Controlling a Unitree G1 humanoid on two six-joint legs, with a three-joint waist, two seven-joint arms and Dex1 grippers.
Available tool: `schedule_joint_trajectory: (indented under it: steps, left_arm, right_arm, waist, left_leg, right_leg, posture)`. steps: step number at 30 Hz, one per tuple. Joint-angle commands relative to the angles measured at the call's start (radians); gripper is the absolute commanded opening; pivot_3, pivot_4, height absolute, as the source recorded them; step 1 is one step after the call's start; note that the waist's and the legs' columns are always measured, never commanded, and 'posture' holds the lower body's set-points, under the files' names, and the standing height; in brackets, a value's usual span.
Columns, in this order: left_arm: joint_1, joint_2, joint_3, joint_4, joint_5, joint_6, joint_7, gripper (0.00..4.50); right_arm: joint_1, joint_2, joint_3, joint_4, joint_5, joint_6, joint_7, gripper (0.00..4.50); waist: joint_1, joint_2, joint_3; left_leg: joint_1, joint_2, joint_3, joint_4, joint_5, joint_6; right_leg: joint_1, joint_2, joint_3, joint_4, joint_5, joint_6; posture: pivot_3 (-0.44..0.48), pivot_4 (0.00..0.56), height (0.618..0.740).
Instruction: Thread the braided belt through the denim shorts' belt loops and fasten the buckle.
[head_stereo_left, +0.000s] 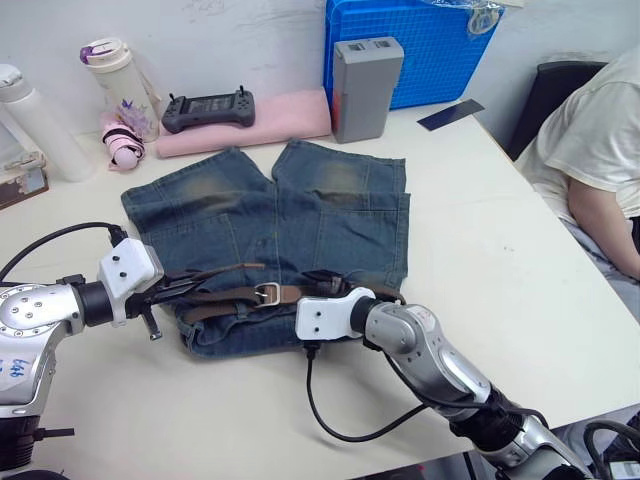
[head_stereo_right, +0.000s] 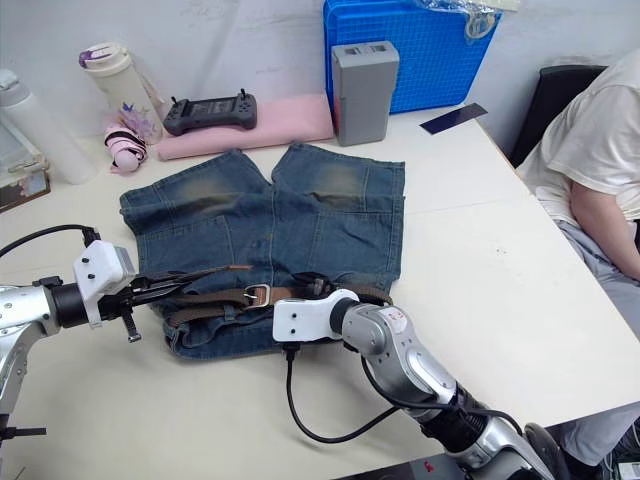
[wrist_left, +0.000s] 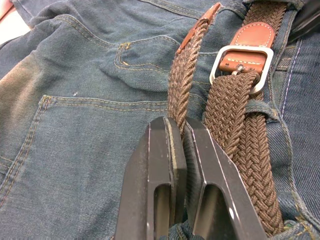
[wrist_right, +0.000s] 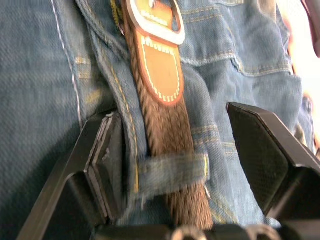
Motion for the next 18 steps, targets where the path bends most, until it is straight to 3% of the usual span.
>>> schedule_joint_trajectory:
  steps: [1,3,7,8,9,11,12,18]
  left_arm:
    - [-0.009,0.014,0.022,-0.025,-0.015,0.001,-0.001,0.00]
    - [-0.009,0.014,0.022,-0.024,-0.014,0.001,0.000,0.00]
    - [-0.010,0.012,0.019,-0.024,-0.010,-0.002,0.003,0.00]
    - [-0.010,0.012,0.015,-0.023,-0.007,-0.006,0.001,0.00]
    - [-0.009,0.012,0.013,-0.022,-0.004,-0.010,0.001,0.00]
    - [-0.010,0.016,0.004,-0.017,0.007,-0.022,-0.003,0.00]
    - [-0.011,0.019,0.000,-0.014,0.013,-0.029,-0.006,0.00]
    - [-0.011,0.028,-0.023,0.005,0.046,-0.072,-0.020,0.00]
  right_arm:
    - [-0.021,0.025,0.002,0.003,-0.025,-0.025,-0.013,3.35]
    - [-0.024,0.027,0.002,0.008,-0.026,-0.029,-0.009,3.35]
    - [-0.023,0.030,-0.002,0.011,-0.025,-0.036,-0.008,2.34]
    - [-0.024,0.031,-0.003,0.013,-0.024,-0.037,-0.009,1.71]
    - [-0.024,0.032,-0.004,0.015,-0.024,-0.039,-0.010,1.43]
    - [-0.024,0.035,-0.010,0.016,-0.027,-0.046,-0.018,0.34]
    - [-0.024,0.037,-0.013,0.017,-0.028,-0.047,-0.022,0.01]
    - [-0.020,0.055,-0.039,0.014,-0.032,-0.045,-0.064,0.01]
  waist:
    - [0.001,0.000,0.000]
    - [0.001,0.000,0.000]
    - [-0.001,0.000,0.000]
    - [0.000,0.000,0.000]
    - [0.000,0.000,0.000]
    - [0.000,0.000,0.000]
    - [0.000,0.000,0.000]
    - [0.000,0.000,0.000]
  left_leg:
    - [0.000,0.000,0.000,0.000,0.000,0.000]
    - [0.000,0.000,0.000,0.000,0.000,0.000]
    - [0.000,0.000,0.000,0.000,0.000,0.000]
    - [0.000,0.000,0.000,0.000,0.000,0.000]
    - [0.000,0.000,0.000,0.000,0.000,0.000]
    - [0.000,0.000,0.000,0.001,0.000,0.000]
    - [0.000,0.000,0.000,0.001,0.000,0.000]
    - [0.000,0.000,0.000,0.001,0.000,0.000]
  right_leg:
    - [0.000,0.000,0.000,0.000,0.000,0.000]
    - [0.000,0.000,0.000,0.000,0.000,0.000]
    - [0.000,0.000,0.000,0.000,0.000,0.000]
    - [0.000,0.000,0.000,0.000,0.000,0.000]
    - [0.000,0.000,0.000,0.000,0.000,0.000]
    - [0.000,0.000,0.000,0.000,0.000,0.000]
    - [0.000,0.000,0.000,0.000,0.000,0.000]
    - [0.000,0.000,0.000,0.001,0.000,0.000]
  posture:
    - [0.000,0.150,0.709]
    - [0.000,0.150,0.709]
    - [0.000,0.150,0.709]
    - [0.000,0.150,0.709]
    - [0.000,0.150,0.709]
    - [0.000,0.150,0.709]
    - [0.000,0.150,0.709]
    - [0.000,0.150,0.709]
